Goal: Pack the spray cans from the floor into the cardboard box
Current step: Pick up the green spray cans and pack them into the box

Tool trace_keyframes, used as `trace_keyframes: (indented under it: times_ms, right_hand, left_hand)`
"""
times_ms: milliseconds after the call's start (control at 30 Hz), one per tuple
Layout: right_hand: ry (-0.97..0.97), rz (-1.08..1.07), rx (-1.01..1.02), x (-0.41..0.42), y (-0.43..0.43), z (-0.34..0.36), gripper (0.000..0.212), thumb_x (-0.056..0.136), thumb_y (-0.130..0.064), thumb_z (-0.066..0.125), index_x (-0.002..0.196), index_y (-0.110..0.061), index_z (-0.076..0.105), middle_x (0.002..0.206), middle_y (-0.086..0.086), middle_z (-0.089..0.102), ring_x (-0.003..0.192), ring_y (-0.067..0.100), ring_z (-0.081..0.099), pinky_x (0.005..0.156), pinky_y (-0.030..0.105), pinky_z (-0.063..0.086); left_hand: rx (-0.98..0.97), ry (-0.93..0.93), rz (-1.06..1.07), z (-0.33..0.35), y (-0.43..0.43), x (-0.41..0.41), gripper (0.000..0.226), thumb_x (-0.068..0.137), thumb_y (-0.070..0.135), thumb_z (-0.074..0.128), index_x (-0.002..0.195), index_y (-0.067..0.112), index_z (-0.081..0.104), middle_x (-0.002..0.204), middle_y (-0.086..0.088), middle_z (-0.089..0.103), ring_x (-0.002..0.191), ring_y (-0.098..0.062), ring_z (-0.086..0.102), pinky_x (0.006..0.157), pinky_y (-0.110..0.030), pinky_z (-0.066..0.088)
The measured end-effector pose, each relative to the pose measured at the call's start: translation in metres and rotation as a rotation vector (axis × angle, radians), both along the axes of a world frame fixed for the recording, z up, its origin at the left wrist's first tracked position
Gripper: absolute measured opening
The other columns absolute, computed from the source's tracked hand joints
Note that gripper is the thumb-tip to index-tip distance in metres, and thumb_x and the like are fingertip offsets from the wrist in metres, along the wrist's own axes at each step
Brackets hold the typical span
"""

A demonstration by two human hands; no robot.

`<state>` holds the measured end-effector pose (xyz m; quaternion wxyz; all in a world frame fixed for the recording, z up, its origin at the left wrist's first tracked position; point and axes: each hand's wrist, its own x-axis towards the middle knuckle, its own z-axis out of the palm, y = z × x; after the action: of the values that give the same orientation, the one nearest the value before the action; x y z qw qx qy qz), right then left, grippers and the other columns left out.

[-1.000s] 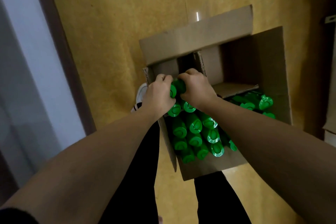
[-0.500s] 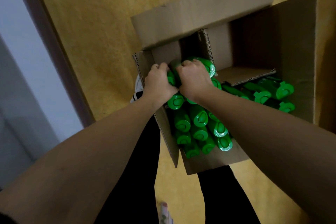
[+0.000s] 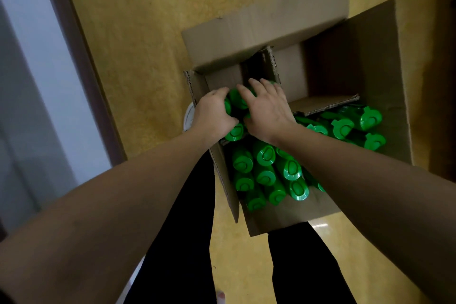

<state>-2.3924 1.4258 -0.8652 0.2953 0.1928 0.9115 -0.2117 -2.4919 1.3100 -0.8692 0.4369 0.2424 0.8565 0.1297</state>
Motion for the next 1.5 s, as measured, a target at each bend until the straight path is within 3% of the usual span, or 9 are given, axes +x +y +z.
trace_keyframes:
  times_ms: [167, 300, 400, 533, 833, 1033, 1200, 1500]
  right_hand:
    - [0.019, -0.051, 0.062, 0.021, 0.014, 0.044, 0.086, 0.085, -0.029, 0.068, 0.158, -0.022, 0.023, 0.162, 0.018, 0.025, 0.147, 0.039, 0.022, 0.117, 0.054, 0.024]
    - [0.069, -0.046, 0.127, 0.033, 0.028, 0.113, 0.084, 0.088, -0.032, 0.068, 0.158, -0.025, 0.022, 0.162, 0.016, 0.025, 0.147, 0.039, 0.021, 0.119, 0.054, 0.021]
    - [0.142, -0.033, 0.154, 0.04, 0.036, 0.19, 0.079, 0.091, -0.038, 0.065, 0.157, -0.024, 0.024, 0.161, 0.016, 0.027, 0.147, 0.039, 0.021, 0.119, 0.057, 0.019]
    - [0.263, 0.014, 0.216, 0.039, 0.04, 0.315, 0.078, 0.09, -0.041, 0.066, 0.155, -0.025, 0.027, 0.158, 0.016, 0.031, 0.144, 0.04, 0.026, 0.116, 0.057, 0.026]
    - [0.63, 0.105, 0.456, 0.015, 0.026, 0.604, 0.081, 0.092, -0.049, 0.063, 0.158, -0.027, 0.022, 0.162, 0.014, 0.026, 0.148, 0.037, 0.022, 0.119, 0.056, 0.022]
    - [0.914, 0.132, 0.6, 0.025, -0.01, 0.755, 0.081, 0.093, -0.05, 0.062, 0.159, -0.03, 0.02, 0.164, 0.012, 0.025, 0.15, 0.036, 0.022, 0.119, 0.056, 0.024]
    - [1.077, 0.131, 0.638, 0.039, -0.061, 0.821, 0.08, 0.091, -0.053, 0.062, 0.157, -0.031, 0.024, 0.161, 0.01, 0.03, 0.148, 0.035, 0.025, 0.117, 0.055, 0.027]
    - [1.152, 0.261, 0.555, 0.056, -0.131, 0.846, 0.079, 0.089, -0.052, 0.063, 0.155, -0.031, 0.024, 0.16, 0.013, 0.03, 0.147, 0.037, 0.024, 0.116, 0.057, 0.026]
  left_hand:
    - [-0.016, 0.077, 0.026, 0.04, -0.003, 0.013, 0.084, 0.079, 0.028, 0.086, 0.151, 0.015, 0.044, 0.15, -0.006, 0.049, 0.137, -0.025, 0.045, 0.108, -0.032, 0.038]
    - [0.008, 0.147, 0.038, 0.114, 0.006, 0.026, 0.086, 0.082, 0.032, 0.083, 0.154, 0.017, 0.039, 0.156, -0.006, 0.042, 0.142, -0.026, 0.04, 0.114, -0.034, 0.035]
    - [0.029, 0.25, 0.006, 0.199, 0.014, 0.038, 0.081, 0.085, 0.036, 0.08, 0.154, 0.019, 0.04, 0.156, -0.008, 0.041, 0.141, -0.029, 0.041, 0.112, -0.035, 0.037]
    - [0.087, 0.425, -0.054, 0.334, 0.016, 0.042, 0.086, 0.086, 0.037, 0.075, 0.158, 0.022, 0.03, 0.165, -0.01, 0.026, 0.15, -0.03, 0.027, 0.119, -0.042, 0.033]
    - [0.231, 0.857, -0.001, 0.619, -0.008, 0.043, 0.085, 0.091, 0.045, 0.069, 0.159, 0.03, 0.021, 0.169, -0.007, 0.015, 0.155, -0.035, 0.006, 0.122, -0.052, 0.022]
    - [0.341, 1.136, 0.097, 0.77, -0.057, 0.055, 0.081, 0.092, 0.05, 0.065, 0.159, 0.031, 0.024, 0.17, -0.003, 0.008, 0.156, -0.033, 0.001, 0.123, -0.051, 0.015]
    - [0.336, 1.238, 0.184, 0.83, -0.11, 0.076, 0.08, 0.094, 0.054, 0.062, 0.159, 0.03, 0.024, 0.17, -0.006, 0.008, 0.155, -0.035, 0.002, 0.124, -0.053, 0.016]
    - [0.253, 1.355, 0.238, 0.86, -0.176, 0.118, 0.076, 0.096, 0.061, 0.052, 0.16, 0.032, 0.02, 0.17, -0.005, 0.003, 0.156, -0.033, -0.004, 0.124, -0.055, 0.01]
